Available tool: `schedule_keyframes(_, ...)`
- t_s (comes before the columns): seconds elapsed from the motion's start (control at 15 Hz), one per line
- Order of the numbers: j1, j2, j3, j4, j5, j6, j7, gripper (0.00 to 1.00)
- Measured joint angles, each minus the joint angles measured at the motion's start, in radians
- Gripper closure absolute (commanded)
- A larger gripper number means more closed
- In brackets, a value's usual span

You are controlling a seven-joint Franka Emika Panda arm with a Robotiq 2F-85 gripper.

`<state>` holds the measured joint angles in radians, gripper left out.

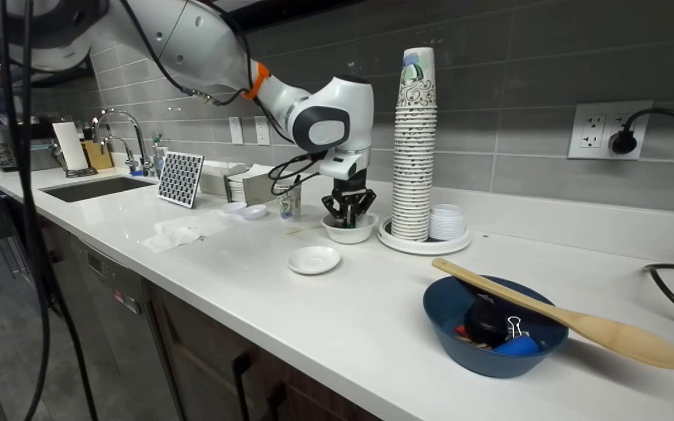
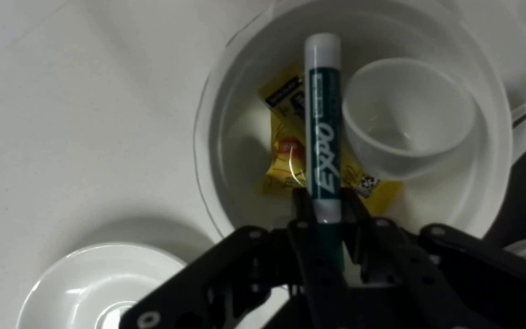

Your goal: Pick up the green marker from the white bowl and put it in the top paper cup on the stack of paper cups

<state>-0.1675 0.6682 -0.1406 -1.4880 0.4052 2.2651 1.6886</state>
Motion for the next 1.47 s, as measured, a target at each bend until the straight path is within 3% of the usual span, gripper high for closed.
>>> schedule_keyframes(0.33,0.029,-0.058,-0.010,-0.010,-0.094,0.001,-0.009,0.95)
schedule_keyframes(0.67,0.116,-0.184,-0.011,-0.111,-0.253,0.002,-0.082,0.95)
schedule_keyframes(0.93,0.180,-0.309,-0.007,-0.258,-0.359,0.026,-0.179,0.95)
schedule_keyframes(1.2,0.188,-0.464,-0.005,-0.455,-0.457,0.079,-0.323,0.95)
schedule_keyframes(1.27,0.187,-0.505,-0.004,-0.507,-0.475,0.098,-0.364,0.81)
schedule_keyframes(1.4,0.185,-0.575,-0.002,-0.594,-0.490,0.142,-0.437,0.81)
schedule_keyframes(1.47,0.184,-0.599,-0.002,-0.620,-0.492,0.151,-0.454,0.95)
